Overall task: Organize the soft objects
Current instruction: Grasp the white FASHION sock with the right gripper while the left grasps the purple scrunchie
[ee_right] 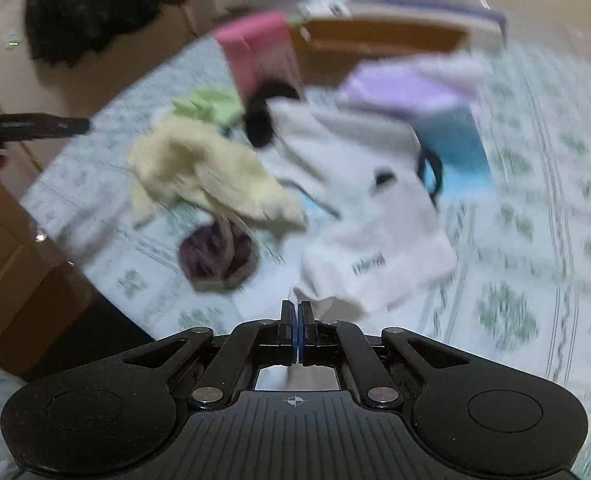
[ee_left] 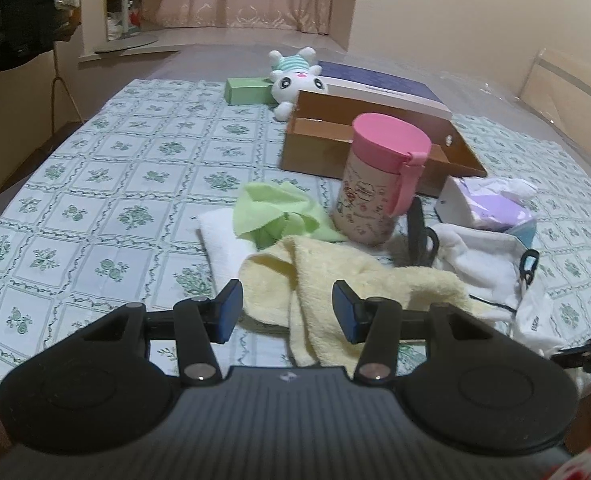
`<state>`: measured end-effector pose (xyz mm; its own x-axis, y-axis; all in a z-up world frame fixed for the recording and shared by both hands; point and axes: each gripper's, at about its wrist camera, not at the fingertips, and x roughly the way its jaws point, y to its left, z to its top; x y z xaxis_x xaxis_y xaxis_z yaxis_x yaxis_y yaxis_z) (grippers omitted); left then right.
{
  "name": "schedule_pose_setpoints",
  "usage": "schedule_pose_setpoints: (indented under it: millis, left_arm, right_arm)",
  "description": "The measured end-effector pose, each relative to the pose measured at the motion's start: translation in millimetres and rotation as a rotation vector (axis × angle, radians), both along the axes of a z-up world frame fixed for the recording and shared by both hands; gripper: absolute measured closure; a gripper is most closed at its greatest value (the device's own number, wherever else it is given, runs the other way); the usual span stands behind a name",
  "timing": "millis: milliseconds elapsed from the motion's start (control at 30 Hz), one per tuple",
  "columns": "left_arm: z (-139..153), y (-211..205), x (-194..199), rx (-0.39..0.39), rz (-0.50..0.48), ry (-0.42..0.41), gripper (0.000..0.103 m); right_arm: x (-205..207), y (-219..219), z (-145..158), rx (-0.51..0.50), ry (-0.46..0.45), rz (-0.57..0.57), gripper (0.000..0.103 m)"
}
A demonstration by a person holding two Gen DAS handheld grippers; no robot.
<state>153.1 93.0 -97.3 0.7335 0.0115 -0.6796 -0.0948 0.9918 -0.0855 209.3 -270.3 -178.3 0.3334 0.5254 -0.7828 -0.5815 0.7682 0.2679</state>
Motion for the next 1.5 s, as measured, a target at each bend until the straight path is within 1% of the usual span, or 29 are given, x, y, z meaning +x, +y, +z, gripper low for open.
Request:
schedule_pose_setpoints:
  millis: [33, 100, 200, 233, 267, 300, 333, 367, 433, 500, 567, 700, 867, 933, 1000, 1133, 1200, 1267, 1300, 1367, 1433, 1500]
  left_arm:
    - [-0.8, -2.6, -0.5, -0.002, -0.011, 0.003, 0.056]
    - [-3.0, -10.4, 0.0, -0.004, -0.04, 0.01, 0.056]
    - [-9.1, -26.4, 1.4, -0.019, -0.095, 0.029, 0.056]
    - [-12.0, -33.0, 2.0, -0.022, -0.116, 0.036, 0.056]
    - [-14.8, -38.6, 2.4, -0.022, -0.132, 0.042, 0.056]
    - [-17.7, -44.6, 2.9, -0.024, -0.147, 0.049, 0.056]
    - [-20.1, -49.4, 3.3, -0.028, -0.157, 0.056, 0.056]
    - [-22.4, -53.5, 4.0, -0.034, -0.166, 0.062, 0.056]
    - [-25.7, -60.0, 5.5, -0.046, -0.18, 0.073, 0.056]
    - [-28.7, -65.9, 6.0, -0.046, -0.193, 0.08, 0.056]
    - [-31.8, -70.1, 7.6, -0.04, -0.201, 0.088, 0.056]
    - [-37.8, -76.1, 9.4, -0.038, -0.211, 0.107, 0.056]
    - [-45.6, -84.6, 9.8, -0.034, -0.231, 0.131, 0.056]
    - [-48.3, -87.6, 10.1, -0.035, -0.239, 0.138, 0.056]
    - [-50.5, -90.8, 10.2, -0.037, -0.25, 0.146, 0.056]
    - [-53.4, -98.4, 9.6, -0.038, -0.275, 0.155, 0.056]
    - [-54.5, -102.7, 9.1, -0.039, -0.288, 0.163, 0.057]
    - [-55.2, -106.9, 7.8, -0.041, -0.306, 0.165, 0.056]
    - [-55.6, -109.3, 7.4, -0.042, -0.315, 0.167, 0.056]
    - [-56.5, -114.6, 7.1, -0.043, -0.333, 0.171, 0.057]
    - [-57.2, -120.8, 6.1, -0.046, -0.355, 0.169, 0.056]
    - [-58.4, -128.3, 5.5, -0.049, -0.386, 0.168, 0.056]
  right_arm:
    - [2.3, -1.2, -3.3, -0.02, 0.021, -0.012, 0.102]
    - [2.8, -4.4, -7.6, -0.052, 0.036, -0.044, 0.102]
    - [0.2, -13.5, -3.7, -0.048, 0.025, -0.086, 0.1]
    - [-2.9, -17.4, 0.9, -0.04, 0.008, -0.088, 0.092]
    - [-6.2, -19.8, 5.5, -0.041, -0.014, -0.09, 0.074]
    - [-10.6, -22.2, 10.5, -0.046, -0.042, -0.09, 0.061]
    - [-14.4, -23.9, 15.3, -0.052, -0.077, -0.087, 0.037]
    - [-18.0, -23.1, 18.6, -0.058, -0.119, -0.083, 0.028]
    - [-23.3, -20.0, 26.4, -0.071, -0.198, -0.037, 0.027]
    - [-24.4, -12.3, 28.1, -0.09, -0.235, 0.035, 0.025]
    - [-22.6, -0.4, 23.5, -0.119, -0.252, 0.116, 0.022]
    - [-17.8, 23.0, 3.6, -0.181, -0.264, 0.255, 0.022]
    - [-14.5, 35.7, -20.5, -0.236, -0.232, 0.351, 0.022]
    - [-13.4, 36.3, -29.0, -0.254, -0.222, 0.354, 0.022]
    - [-12.5, 32.2, -31.1, -0.235, -0.217, 0.345, 0.022]
    - [-7.4, 26.4, -34.3, -0.209, -0.22, 0.281, 0.023]
    - [-4.9, 22.1, -32.6, -0.196, -0.223, 0.243, 0.032]
    - [-2.7, 17.7, -29.0, -0.197, -0.23, 0.21, 0.051]
    - [-1.5, 15.8, -27.4, -0.198, -0.233, 0.196, 0.056]
    - [0.9, 10.3, -24.1, -0.192, -0.229, 0.159, 0.077]
    - [2.8, 5.3, -21.8, -0.186, -0.224, 0.124, 0.086]
    - [3.1, 0.6, -20.5, -0.167, -0.21, 0.088, 0.088]
